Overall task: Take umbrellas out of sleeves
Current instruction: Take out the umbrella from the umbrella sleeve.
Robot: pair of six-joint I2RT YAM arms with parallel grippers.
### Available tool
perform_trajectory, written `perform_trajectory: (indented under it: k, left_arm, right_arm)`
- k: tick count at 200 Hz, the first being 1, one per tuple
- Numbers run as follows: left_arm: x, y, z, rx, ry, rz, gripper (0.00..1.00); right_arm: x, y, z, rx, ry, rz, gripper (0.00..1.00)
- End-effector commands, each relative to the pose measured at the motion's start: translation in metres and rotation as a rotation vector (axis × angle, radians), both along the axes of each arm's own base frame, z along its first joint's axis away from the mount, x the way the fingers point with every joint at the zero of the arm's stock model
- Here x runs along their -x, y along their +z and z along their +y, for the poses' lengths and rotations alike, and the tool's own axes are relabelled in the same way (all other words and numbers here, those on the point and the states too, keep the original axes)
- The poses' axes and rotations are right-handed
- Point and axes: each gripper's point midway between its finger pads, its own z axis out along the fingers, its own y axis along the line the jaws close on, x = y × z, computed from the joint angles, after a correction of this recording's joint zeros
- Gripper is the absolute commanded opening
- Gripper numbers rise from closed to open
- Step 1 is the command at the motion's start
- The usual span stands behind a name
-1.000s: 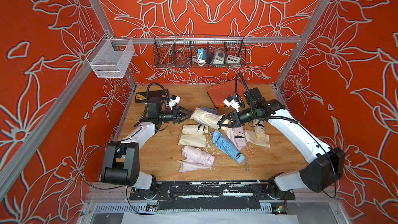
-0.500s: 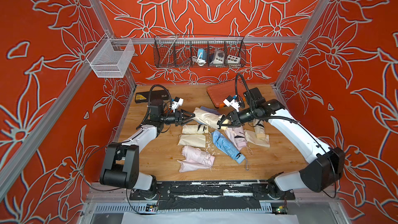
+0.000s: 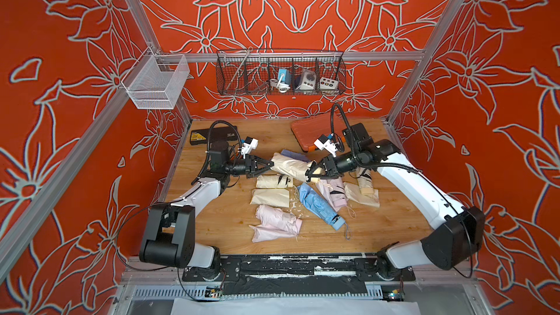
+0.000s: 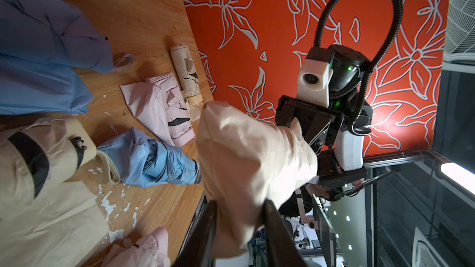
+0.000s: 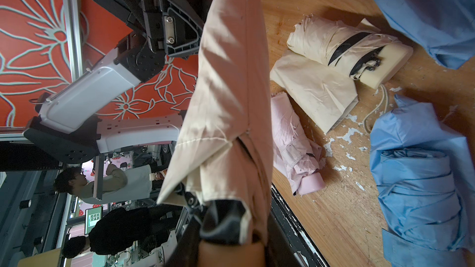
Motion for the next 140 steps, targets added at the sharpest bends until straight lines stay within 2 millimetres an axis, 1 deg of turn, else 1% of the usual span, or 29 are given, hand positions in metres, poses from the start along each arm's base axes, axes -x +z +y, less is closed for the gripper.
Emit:
perform_trajectory:
  k: [1, 12, 26, 46, 65, 87, 121, 140]
  left_arm:
    - [0.001, 0.008, 0.0, 0.015, -0.021, -0.031, 0.11]
    - [0.0, 0.009, 0.0, 0.016, -0.021, -0.033, 0.0]
    - [-0.003, 0.01, 0.003, 0.014, -0.004, -0.038, 0.0]
    - [-0.011, 0.013, 0.017, 0.011, 0.056, -0.049, 0.0]
    - [-0.018, 0.017, 0.028, 0.004, 0.111, -0.065, 0.0]
    - [-0.027, 0.012, 0.042, -0.013, 0.174, -0.058, 0.0]
    - [-0.032, 0.011, 0.05, -0.026, 0.212, -0.064, 0.0]
    - [-0.036, 0.005, 0.055, -0.044, 0.229, -0.055, 0.0]
  right_arm:
    - [-0.002, 0.021, 0.007, -0.07, 0.038, -0.055, 0.04]
    - [-0.003, 0.019, 0.007, -0.064, 0.035, -0.053, 0.04]
    - [-0.005, 0.017, 0.006, -0.049, 0.028, -0.054, 0.04]
    - [-0.006, 0.015, 0.004, -0.031, 0.021, -0.059, 0.02]
    - [-0.005, 0.008, 0.001, -0.002, 0.018, -0.047, 0.01]
    - [-0.003, 0.002, -0.002, 0.024, 0.015, -0.044, 0.0]
    - [-0.003, 0.002, -0.003, 0.024, 0.014, -0.051, 0.0]
    - [-0.004, 0.003, -0.004, 0.024, 0.009, -0.053, 0.0]
